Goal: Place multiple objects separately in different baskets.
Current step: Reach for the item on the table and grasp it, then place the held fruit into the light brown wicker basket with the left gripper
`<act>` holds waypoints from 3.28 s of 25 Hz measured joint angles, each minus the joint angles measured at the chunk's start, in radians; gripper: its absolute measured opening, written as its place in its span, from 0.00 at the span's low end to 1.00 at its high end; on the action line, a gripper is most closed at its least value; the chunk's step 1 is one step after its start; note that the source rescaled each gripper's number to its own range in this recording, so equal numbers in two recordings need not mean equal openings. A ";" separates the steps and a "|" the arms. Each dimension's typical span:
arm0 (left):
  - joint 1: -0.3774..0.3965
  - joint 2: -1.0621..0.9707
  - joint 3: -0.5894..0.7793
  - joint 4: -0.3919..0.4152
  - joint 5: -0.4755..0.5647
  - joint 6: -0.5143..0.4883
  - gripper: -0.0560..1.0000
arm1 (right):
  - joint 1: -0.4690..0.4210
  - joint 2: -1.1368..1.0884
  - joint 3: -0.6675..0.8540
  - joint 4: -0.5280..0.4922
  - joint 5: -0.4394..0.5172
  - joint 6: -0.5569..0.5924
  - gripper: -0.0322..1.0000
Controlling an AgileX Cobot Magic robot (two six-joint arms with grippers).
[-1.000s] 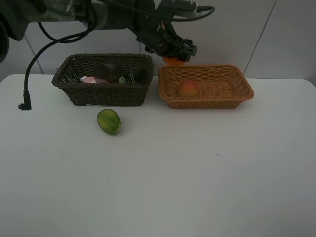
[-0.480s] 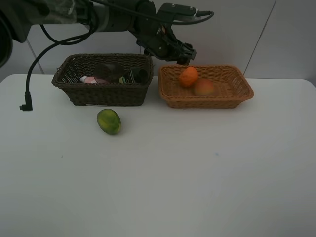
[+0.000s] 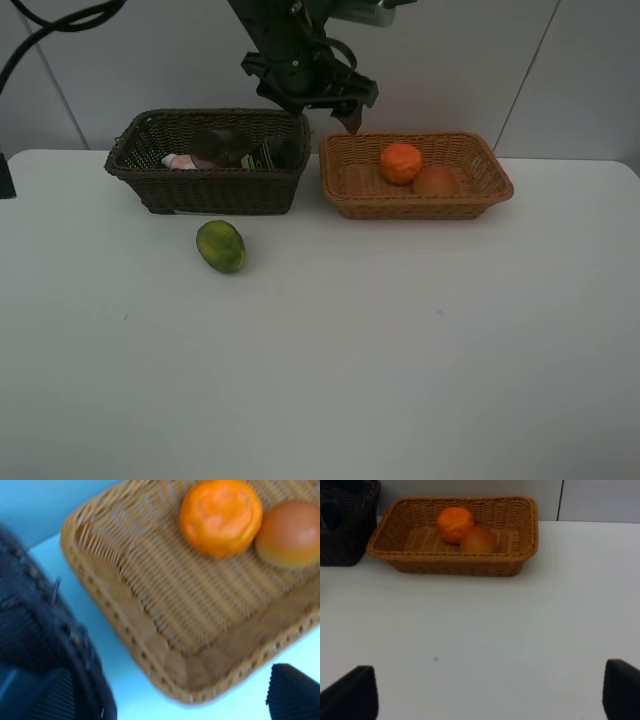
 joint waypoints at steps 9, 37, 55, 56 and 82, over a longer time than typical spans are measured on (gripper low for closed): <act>0.074 -0.334 0.465 0.038 -0.132 -0.230 1.00 | 0.000 0.000 0.000 0.000 0.000 0.000 0.97; 0.161 -0.157 0.668 0.053 -0.247 -0.457 1.00 | 0.000 0.000 0.000 0.000 0.000 0.000 0.97; 0.161 -0.064 0.667 0.051 -0.286 -0.476 0.81 | 0.000 0.000 0.000 0.001 0.000 0.000 0.97; 0.161 -0.064 0.667 0.049 -0.286 -0.476 0.81 | 0.000 0.000 0.000 0.001 0.000 0.000 0.97; 0.096 -0.148 0.590 0.042 -0.043 -0.269 0.81 | 0.000 0.000 0.000 0.001 0.000 0.000 0.97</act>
